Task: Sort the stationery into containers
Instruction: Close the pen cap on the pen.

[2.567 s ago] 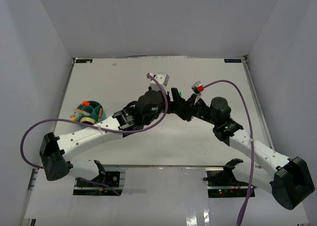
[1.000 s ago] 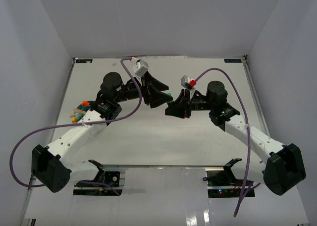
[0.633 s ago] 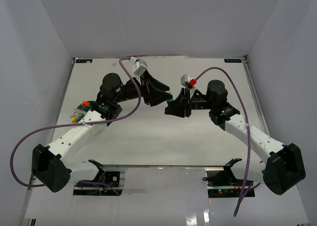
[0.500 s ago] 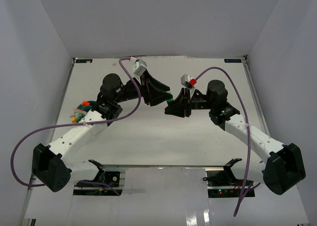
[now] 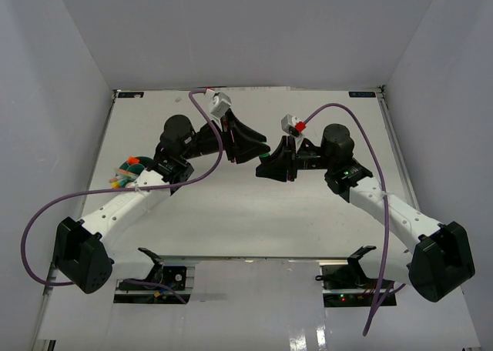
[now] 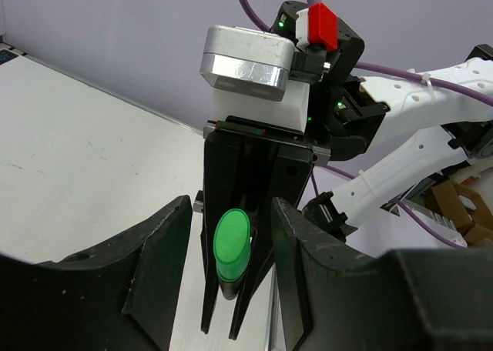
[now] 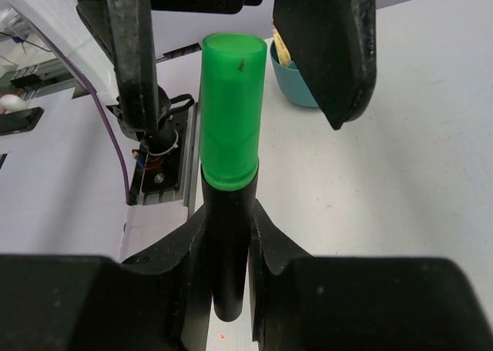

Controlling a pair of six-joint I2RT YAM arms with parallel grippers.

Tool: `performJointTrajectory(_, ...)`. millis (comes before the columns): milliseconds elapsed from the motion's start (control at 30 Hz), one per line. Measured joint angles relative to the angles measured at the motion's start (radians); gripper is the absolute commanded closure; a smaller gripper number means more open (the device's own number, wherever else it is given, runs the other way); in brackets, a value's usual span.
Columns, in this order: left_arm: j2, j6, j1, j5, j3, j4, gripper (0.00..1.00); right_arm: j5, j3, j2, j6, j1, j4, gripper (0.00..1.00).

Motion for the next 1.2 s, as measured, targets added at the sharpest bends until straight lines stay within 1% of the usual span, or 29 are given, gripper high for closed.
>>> performJointTrajectory(100,0.001,-0.002,-0.005,0.0,0.0,0.005,0.46,0.0,0.0,0.003,0.006,0.0,0.001,0.92)
performJointTrajectory(133,0.001,-0.002,-0.007,0.0,0.0,0.008,0.49,0.0,0.0,0.004,0.006,0.0,0.001,0.92)
performJointTrajectory(167,0.001,-0.003,-0.009,0.0,0.0,0.008,0.55,0.0,0.0,0.004,0.008,0.0,0.001,0.92)
performJointTrajectory(233,0.002,-0.005,-0.014,0.0,0.0,0.012,0.59,0.0,0.0,0.004,0.01,0.0,0.003,0.92)
performJointTrajectory(267,0.002,-0.003,-0.016,0.0,0.0,0.015,0.63,0.0,0.0,0.004,0.011,0.0,0.004,0.92)
performJointTrajectory(433,0.003,0.0,-0.019,-0.006,-0.002,0.022,0.67,-0.009,0.0,0.004,0.018,0.0,0.019,0.92)
performJointTrajectory(467,0.003,0.001,-0.019,-0.007,-0.002,0.022,0.69,-0.01,0.0,0.004,0.02,0.0,0.024,0.92)
performJointTrajectory(500,0.003,0.001,-0.019,-0.007,-0.002,0.023,0.75,-0.01,0.0,0.004,0.024,0.0,0.026,0.92)
performJointTrajectory(600,0.003,0.0,-0.021,-0.009,-0.003,0.03,0.82,-0.013,0.0,0.004,0.033,0.0,0.031,0.92)
performJointTrajectory(767,0.003,-0.003,-0.022,-0.006,-0.003,0.026,0.89,-0.019,0.0,0.006,0.035,0.0,0.031,0.92)
performJointTrajectory(800,0.003,-0.003,-0.022,-0.004,-0.003,0.021,0.9,-0.023,0.0,0.008,0.036,0.0,0.031,0.92)
performJointTrajectory(833,0.003,0.001,-0.022,-0.003,-0.003,0.017,0.95,-0.026,0.0,0.011,0.037,0.0,0.031,0.92)
performJointTrajectory(1033,0.002,0.028,-0.019,0.006,-0.003,-0.035,0.98,-0.053,0.0,0.036,0.037,0.0,0.029,0.92)
performJointTrajectory(1067,0.002,0.029,-0.018,0.007,-0.003,-0.041,1.0,-0.056,0.0,0.038,0.037,0.0,0.027,0.92)
performJointTrajectory(1200,-0.004,0.034,-0.018,0.011,-0.003,-0.052,1.0,-0.068,0.006,0.042,0.037,0.0,0.021,0.92)
